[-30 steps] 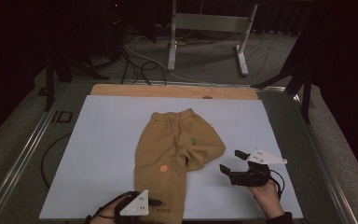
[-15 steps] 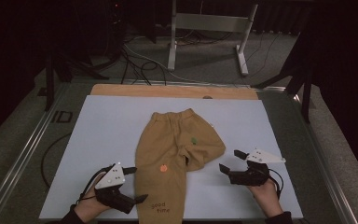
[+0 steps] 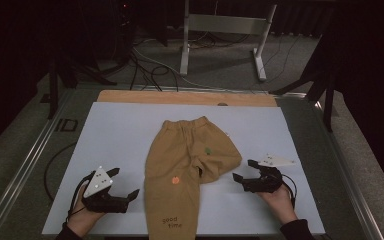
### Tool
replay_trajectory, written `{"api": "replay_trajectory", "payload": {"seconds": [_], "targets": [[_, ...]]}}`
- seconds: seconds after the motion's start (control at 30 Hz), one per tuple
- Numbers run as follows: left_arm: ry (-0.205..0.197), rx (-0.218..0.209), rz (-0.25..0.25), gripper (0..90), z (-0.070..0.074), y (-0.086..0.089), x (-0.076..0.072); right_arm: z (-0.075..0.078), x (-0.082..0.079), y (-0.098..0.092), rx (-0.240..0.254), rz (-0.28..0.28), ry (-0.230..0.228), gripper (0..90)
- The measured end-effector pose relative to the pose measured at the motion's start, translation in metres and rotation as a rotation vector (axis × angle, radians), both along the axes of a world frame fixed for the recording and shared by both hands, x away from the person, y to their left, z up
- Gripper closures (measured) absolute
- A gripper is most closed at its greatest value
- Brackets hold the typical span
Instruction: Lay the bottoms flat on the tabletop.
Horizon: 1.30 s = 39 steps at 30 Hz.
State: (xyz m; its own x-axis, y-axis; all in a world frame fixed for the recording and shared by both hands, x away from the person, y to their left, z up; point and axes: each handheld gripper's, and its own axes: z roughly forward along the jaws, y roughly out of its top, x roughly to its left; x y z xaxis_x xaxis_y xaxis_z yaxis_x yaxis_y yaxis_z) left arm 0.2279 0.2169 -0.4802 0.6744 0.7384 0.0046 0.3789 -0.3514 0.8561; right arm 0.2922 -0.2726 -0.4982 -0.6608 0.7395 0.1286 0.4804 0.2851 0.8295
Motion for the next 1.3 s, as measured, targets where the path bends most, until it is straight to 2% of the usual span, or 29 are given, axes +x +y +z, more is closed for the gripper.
{"api": "replay_trajectory", "payload": {"seconds": [0.03, 0.07, 0.1, 0.13, 0.23, 0.33, 0.37, 0.4, 0.43, 0.47, 0.5, 0.53, 0.57, 0.6, 0.63, 0.7, 0.77, 0.8, 0.87, 1.0, 1.13, 1.2, 1.3], "targets": [[-0.017, 0.021, 0.01, 4.8, -0.002, 0.001, -0.003, 0.0, 0.0, 0.0, 0.0, 0.0, 0.0, 15.3], [-0.017, 0.021, 0.01, 4.8, -0.002, 0.001, -0.003, 0.0, 0.0, 0.0, 0.0, 0.0, 0.0, 15.3], [-0.011, 0.04, 0.039, 4.8, -0.008, 0.004, -0.008, -0.008, 0.005, 0.007, -0.042, -0.006, 0.03, 15.9], [-0.011, 0.04, 0.039, 4.8, -0.008, 0.004, -0.008, -0.008, 0.005, 0.007, -0.042, -0.006, 0.03, 15.9], [-0.013, 0.016, 0.056, 4.9, -0.007, 0.008, -0.01, -0.021, 0.018, 0.015, -0.102, -0.045, 0.085, 17.0], [-0.012, 0.011, 0.048, 5.1, -0.006, 0.009, -0.009, -0.029, 0.023, 0.02, -0.104, -0.031, 0.11, 16.9], [-0.013, 0.017, 0.041, 5.1, -0.007, 0.009, -0.008, -0.03, 0.025, 0.028, -0.133, -0.041, 0.086, 21.2], [-0.013, 0.017, 0.041, 5.1, -0.007, 0.009, -0.008, -0.03, 0.025, 0.028, -0.133, -0.041, 0.086, 21.2], [-0.012, 0.014, 0.036, 5.1, -0.007, 0.009, -0.007, -0.029, 0.029, 0.035, -0.125, -0.053, 0.091, 27.9], [-0.012, 0.014, 0.036, 5.1, -0.007, 0.009, -0.007, -0.029, 0.029, 0.035, -0.125, -0.053, 0.091, 27.9], [-0.013, 0.011, 0.035, 5.1, -0.007, 0.009, -0.007, -0.027, 0.033, 0.039, -0.145, -0.034, 0.074, 51.1], [-0.016, 0.012, 0.033, 5.1, -0.007, 0.009, -0.007, -0.027, 0.033, 0.039, -0.145, -0.034, 0.074, 51.1], [-0.021, 0.011, 0.034, 5.1, -0.007, 0.009, -0.008, -0.026, 0.033, 0.041, -0.185, -0.036, 0.05, 60.9], [-0.022, 0.007, 0.035, 5.1, -0.006, 0.01, -0.008, -0.024, 0.034, 0.043, -0.199, -0.041, 0.038, 76.2], [-0.023, -0.002, 0.035, 5.1, -0.006, 0.01, -0.008, -0.022, 0.035, 0.043, -0.189, -0.041, 0.039, 86.5], [-0.025, -0.004, 0.034, 5.2, -0.006, 0.011, -0.008, -0.016, 0.033, 0.043, -0.187, -0.045, 0.024, 89.1], [-0.024, -0.012, 0.036, 5.2, -0.006, 0.012, -0.008, -0.006, 0.029, 0.041, -0.197, -0.038, -0.021, 89.5], [-0.024, -0.013, 0.039, 5.2, -0.006, 0.012, -0.007, -0.001, 0.027, 0.039, -0.173, -0.032, -0.034, 89.6], [-0.019, -0.013, 0.038, 5.3, -0.006, 0.012, -0.007, 0.009, 0.024, 0.034, -0.162, -0.048, -0.058, 89.8], [-0.023, -0.017, 0.037, 5.3, -0.004, 0.013, -0.007, 0.035, 0.018, 0.022, -0.104, -0.061, -0.108, 89.7], [-0.019, -0.017, 0.035, 5.3, -0.004, 0.013, -0.007, 0.062, 0.011, 0.016, -0.041, -0.036, -0.156, 89.6], [-0.014, -0.016, 0.033, 5.4, -0.005, 0.013, -0.006, 0.072, 0.007, 0.02, -0.082, -0.027, -0.202, 89.5], [-0.016, -0.021, 0.031, 5.4, -0.004, 0.012, -0.006, 0.079, 0.009, 0.031, -0.088, 0.0, -0.216, 89.5]]}}
